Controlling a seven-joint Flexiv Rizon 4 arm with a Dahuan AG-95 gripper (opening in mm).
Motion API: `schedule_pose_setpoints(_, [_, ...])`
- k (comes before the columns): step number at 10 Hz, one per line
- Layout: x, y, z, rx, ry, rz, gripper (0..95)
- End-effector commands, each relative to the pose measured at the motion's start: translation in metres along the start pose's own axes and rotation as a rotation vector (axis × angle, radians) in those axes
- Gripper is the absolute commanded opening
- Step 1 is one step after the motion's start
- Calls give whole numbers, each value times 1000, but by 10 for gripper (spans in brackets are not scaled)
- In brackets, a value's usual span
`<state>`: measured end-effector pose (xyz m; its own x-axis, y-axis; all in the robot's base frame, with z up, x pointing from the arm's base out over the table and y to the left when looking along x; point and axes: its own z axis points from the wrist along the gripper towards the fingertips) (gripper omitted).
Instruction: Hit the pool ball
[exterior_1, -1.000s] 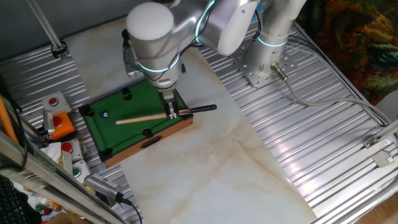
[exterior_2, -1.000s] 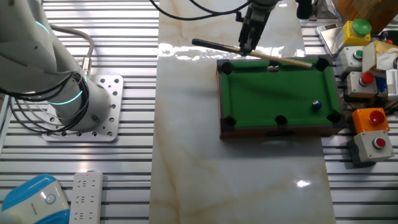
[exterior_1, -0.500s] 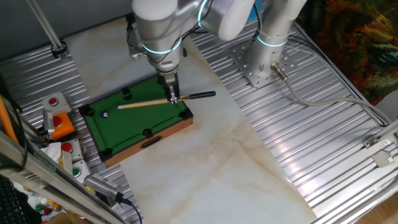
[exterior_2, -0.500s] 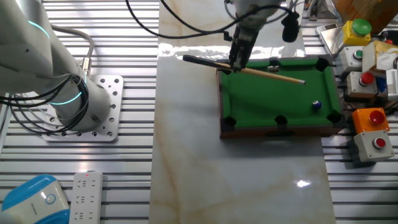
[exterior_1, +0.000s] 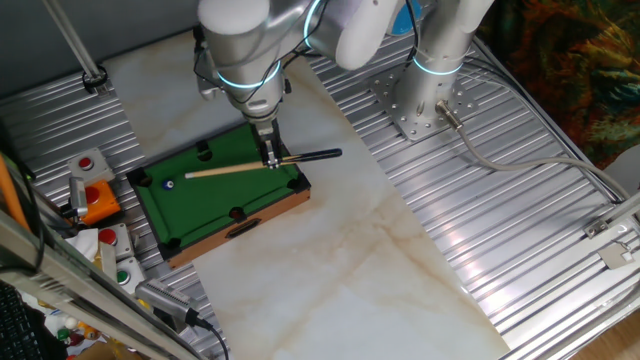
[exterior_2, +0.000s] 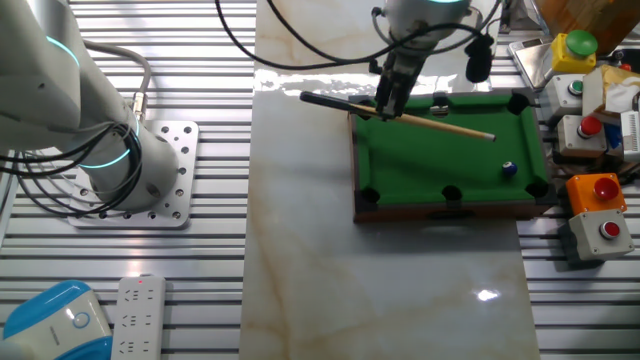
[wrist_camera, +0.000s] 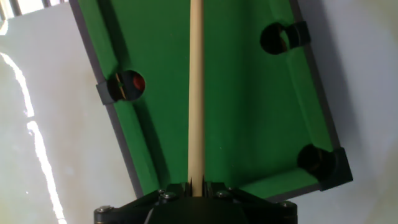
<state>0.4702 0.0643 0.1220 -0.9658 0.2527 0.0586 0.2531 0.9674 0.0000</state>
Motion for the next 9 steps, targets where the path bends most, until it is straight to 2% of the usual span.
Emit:
schedule_pose_setpoints(1, [-6, 1, 9, 0, -3, 0, 0])
schedule_pose_setpoints(2, [-13, -1, 15, 0, -5, 1, 0])
schedule_pose_setpoints(6, [-31, -8, 17, -1, 0, 0, 0])
schedule_pose_setpoints(9, [-32, -10, 21, -1, 16, 0, 0])
